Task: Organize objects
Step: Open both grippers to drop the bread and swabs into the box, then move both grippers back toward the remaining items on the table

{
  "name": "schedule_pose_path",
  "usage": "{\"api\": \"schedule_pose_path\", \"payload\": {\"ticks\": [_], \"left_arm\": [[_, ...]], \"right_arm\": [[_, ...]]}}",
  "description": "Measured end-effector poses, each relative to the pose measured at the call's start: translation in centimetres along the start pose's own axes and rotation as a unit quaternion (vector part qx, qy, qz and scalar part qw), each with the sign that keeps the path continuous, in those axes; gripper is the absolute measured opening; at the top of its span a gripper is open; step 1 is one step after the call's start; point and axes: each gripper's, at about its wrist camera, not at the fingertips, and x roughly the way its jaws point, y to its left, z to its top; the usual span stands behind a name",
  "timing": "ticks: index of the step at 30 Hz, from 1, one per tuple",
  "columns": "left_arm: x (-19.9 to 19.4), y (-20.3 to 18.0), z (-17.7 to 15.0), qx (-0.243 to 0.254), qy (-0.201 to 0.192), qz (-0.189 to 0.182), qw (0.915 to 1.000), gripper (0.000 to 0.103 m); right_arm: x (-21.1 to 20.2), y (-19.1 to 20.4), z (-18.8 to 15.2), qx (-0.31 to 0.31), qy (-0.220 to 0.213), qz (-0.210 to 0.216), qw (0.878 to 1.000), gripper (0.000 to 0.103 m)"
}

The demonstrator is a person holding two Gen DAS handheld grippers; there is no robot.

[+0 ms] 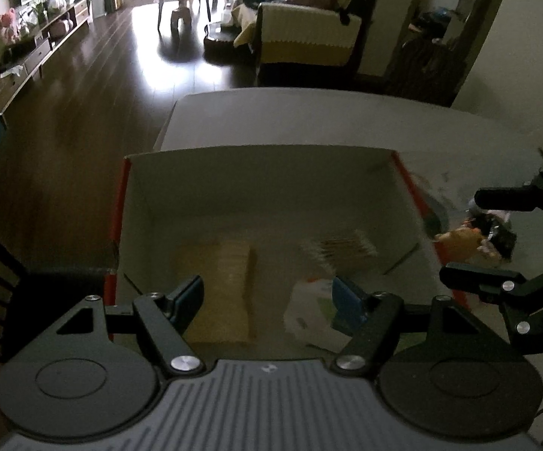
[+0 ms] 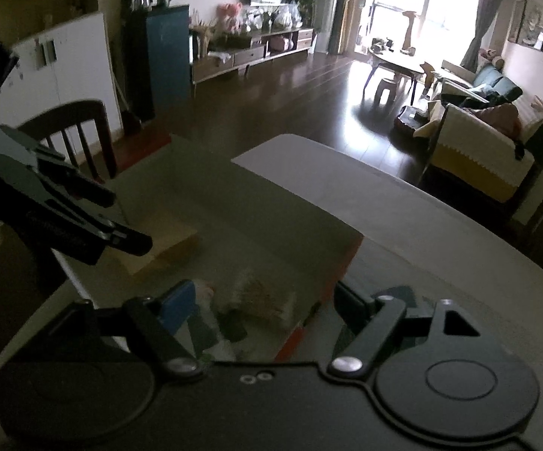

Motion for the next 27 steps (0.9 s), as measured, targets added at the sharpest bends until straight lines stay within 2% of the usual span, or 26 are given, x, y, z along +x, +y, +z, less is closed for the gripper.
{"api": "schedule_pose_path", "payload": {"ticks": [5,15,19,22,27], "left_arm": [[-2.3,-2.4,-0.9,0.009,-0.024,-0.007,0.9996,0.075],[-3.8,-8.3,-2.4,0.019,-0.053,-0.027,0.998,0.078],[-3.6,-11.1,-3.6,0.023,-0.058,-0.041,0.9972,0.079],[-3.1,-13.0,-4.4,0.025,-0.06,-0.046,0.9968,0.082],[-2.0,-16.5,-5.4,0.032,-0.053,-0.053,0.9967,0.083]], "right_arm": [[-2.9,-0.9,-1.4,0.02,-0.02,0.008,1.0,0.081],[-7.0,-2.4,-4.7,0.052,-0.037,0.014,0.998,0.081],[-8.1,-3.1,-6.5,0.061,-0.033,0.019,0.997,0.082],[-8.7,-3.8,-8.4,0.069,-0.028,0.012,0.997,0.083],[-9.5,-5.8,-12.2,0.089,-0.009,0.0,0.996,0.083]]}}
